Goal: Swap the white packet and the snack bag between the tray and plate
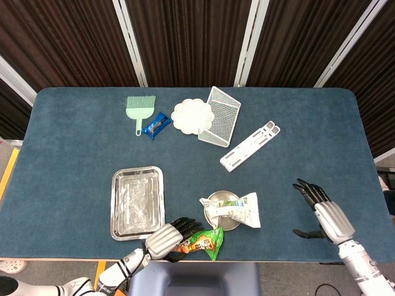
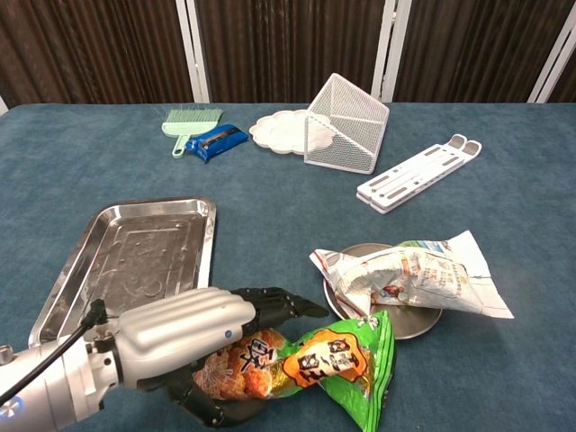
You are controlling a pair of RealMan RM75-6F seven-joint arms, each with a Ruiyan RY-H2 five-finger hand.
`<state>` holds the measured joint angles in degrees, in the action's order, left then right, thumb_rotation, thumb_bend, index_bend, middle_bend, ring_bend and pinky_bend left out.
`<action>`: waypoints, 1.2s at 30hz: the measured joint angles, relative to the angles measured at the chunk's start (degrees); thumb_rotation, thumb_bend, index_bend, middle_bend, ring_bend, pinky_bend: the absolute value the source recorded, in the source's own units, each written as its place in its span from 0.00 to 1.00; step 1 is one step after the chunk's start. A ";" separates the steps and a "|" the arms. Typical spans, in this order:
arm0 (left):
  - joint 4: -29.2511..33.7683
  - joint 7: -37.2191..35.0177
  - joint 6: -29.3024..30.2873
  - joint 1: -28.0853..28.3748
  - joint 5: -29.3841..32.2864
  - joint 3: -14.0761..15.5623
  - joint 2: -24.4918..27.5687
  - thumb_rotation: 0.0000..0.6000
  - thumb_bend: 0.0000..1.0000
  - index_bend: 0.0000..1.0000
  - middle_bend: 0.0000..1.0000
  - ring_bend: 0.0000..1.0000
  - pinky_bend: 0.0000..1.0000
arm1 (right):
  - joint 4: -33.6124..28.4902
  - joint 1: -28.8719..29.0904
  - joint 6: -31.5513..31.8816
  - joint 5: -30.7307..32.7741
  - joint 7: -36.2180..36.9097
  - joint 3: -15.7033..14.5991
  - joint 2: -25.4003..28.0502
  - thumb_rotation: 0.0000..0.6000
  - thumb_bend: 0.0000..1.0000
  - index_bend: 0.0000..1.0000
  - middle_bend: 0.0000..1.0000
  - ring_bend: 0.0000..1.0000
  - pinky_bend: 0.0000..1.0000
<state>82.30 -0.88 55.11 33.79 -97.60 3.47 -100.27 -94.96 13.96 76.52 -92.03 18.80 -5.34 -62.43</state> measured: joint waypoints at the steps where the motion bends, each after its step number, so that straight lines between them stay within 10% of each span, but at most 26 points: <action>1: -0.43 0.07 0.27 -0.01 0.15 -0.13 -0.40 1.00 0.37 0.16 0.27 0.21 0.27 | 0.02 -0.02 -0.05 -0.02 0.13 0.05 0.05 1.00 0.18 0.00 0.00 0.00 0.00; 5: -2.49 -0.02 2.99 -0.55 0.27 -0.61 -2.41 1.00 0.39 0.44 0.58 0.47 0.49 | 0.07 -0.15 -0.28 0.01 0.36 0.36 0.19 1.00 0.18 0.00 0.00 0.00 0.00; 9: -5.62 -1.69 6.04 -1.03 -0.13 -0.58 -4.54 1.00 0.39 0.53 0.69 0.55 0.58 | 0.08 -0.29 -0.56 0.20 0.29 0.68 0.17 1.00 0.18 0.00 0.00 0.00 0.00; 25: -3.19 -3.28 11.25 1.25 -1.35 -4.64 1.56 1.00 0.41 0.53 0.70 0.57 0.61 | -0.37 -0.55 -1.71 0.19 -0.80 1.18 -0.16 1.00 0.18 0.00 0.00 0.00 0.00; 36: -14.38 -11.37 12.98 -1.51 4.91 -5.46 8.95 1.00 0.41 0.45 0.65 0.53 0.58 | -0.58 -0.83 -1.84 -0.66 -1.66 1.07 -0.22 1.00 0.18 0.00 0.00 0.00 0.00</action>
<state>67.92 -12.25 68.09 32.28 -92.69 -1.98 -91.32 -95.54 13.14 74.68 -92.69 17.14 -4.27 -62.65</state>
